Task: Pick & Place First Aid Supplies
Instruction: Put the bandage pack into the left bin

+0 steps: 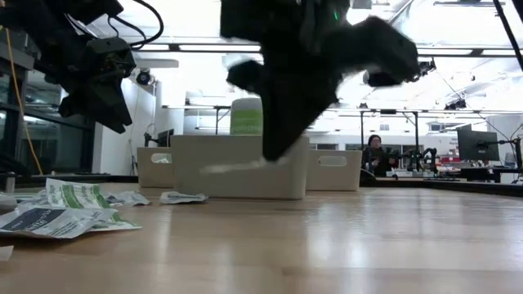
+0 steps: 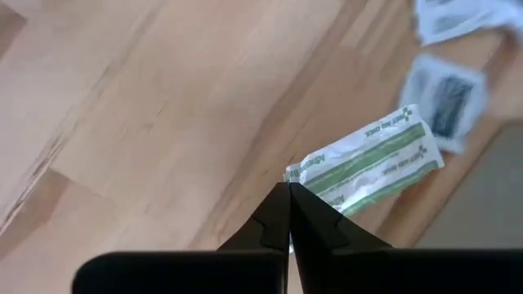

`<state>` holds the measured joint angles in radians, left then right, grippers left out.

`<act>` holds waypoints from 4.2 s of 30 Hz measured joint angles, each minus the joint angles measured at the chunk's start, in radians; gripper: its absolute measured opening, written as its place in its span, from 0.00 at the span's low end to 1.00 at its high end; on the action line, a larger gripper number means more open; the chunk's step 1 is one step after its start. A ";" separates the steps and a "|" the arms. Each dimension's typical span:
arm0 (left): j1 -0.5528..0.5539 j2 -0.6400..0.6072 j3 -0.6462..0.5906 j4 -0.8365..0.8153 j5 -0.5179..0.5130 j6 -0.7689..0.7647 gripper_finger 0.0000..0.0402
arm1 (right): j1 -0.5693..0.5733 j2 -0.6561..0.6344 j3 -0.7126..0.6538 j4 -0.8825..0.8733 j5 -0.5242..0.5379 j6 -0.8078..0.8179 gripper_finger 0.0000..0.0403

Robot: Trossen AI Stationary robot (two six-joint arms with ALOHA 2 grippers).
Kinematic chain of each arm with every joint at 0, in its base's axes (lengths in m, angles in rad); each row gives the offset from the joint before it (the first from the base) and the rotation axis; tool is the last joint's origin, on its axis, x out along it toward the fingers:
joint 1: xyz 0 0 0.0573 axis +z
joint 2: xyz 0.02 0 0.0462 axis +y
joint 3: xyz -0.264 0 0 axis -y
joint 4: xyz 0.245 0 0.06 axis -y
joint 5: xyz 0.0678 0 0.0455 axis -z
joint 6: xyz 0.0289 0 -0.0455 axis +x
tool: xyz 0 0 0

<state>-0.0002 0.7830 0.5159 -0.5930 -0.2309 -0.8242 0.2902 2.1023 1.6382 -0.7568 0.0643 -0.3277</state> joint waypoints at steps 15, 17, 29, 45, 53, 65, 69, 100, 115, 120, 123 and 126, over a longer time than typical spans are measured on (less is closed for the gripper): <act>0.000 0.000 0.000 0.469 0.292 -0.177 0.34 | -0.003 -0.001 0.320 -0.282 0.356 -0.248 0.00; 0.001 0.000 0.000 0.517 0.292 -0.238 0.34 | -0.004 -0.001 0.333 -0.284 0.386 -0.275 0.00; 0.001 0.018 0.000 0.552 0.292 -0.359 0.34 | -0.013 -0.002 0.339 -0.237 0.435 -0.392 0.00; 0.000 0.100 0.000 0.593 0.320 -0.332 0.34 | -0.044 -0.003 0.339 -0.130 0.354 -0.388 0.00; 0.000 0.100 0.000 0.594 0.325 -0.307 0.34 | -0.062 -0.003 0.339 -0.102 0.349 -0.388 0.00; 0.000 0.100 0.000 0.591 0.352 -0.253 0.03 | -0.068 -0.003 0.339 -0.098 0.341 -0.388 0.00; 0.000 0.100 0.000 0.591 0.351 -0.242 0.01 | -0.068 -0.003 0.339 -0.090 0.349 -0.387 0.00; 0.355 0.097 0.000 0.432 0.037 -0.008 0.00 | -0.180 -0.099 0.339 -0.339 0.476 0.667 0.53; 0.672 0.248 0.000 0.433 0.203 0.074 0.00 | -0.196 -0.099 0.339 -0.330 0.486 0.662 0.51; 0.704 0.304 0.000 0.484 0.252 0.087 0.00 | -0.201 -0.099 0.339 -0.330 0.479 0.661 0.51; 0.709 0.316 0.000 0.484 0.256 0.087 0.00 | -0.201 -0.099 0.339 -0.330 0.479 0.663 0.51; 0.709 0.316 0.000 0.483 0.255 0.087 0.00 | -0.201 -0.099 0.339 -0.330 0.479 0.663 0.51</act>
<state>0.7090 1.0988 0.5163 -0.1101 0.0238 -0.7372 0.0891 2.0037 1.9774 -1.0866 0.5430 0.3357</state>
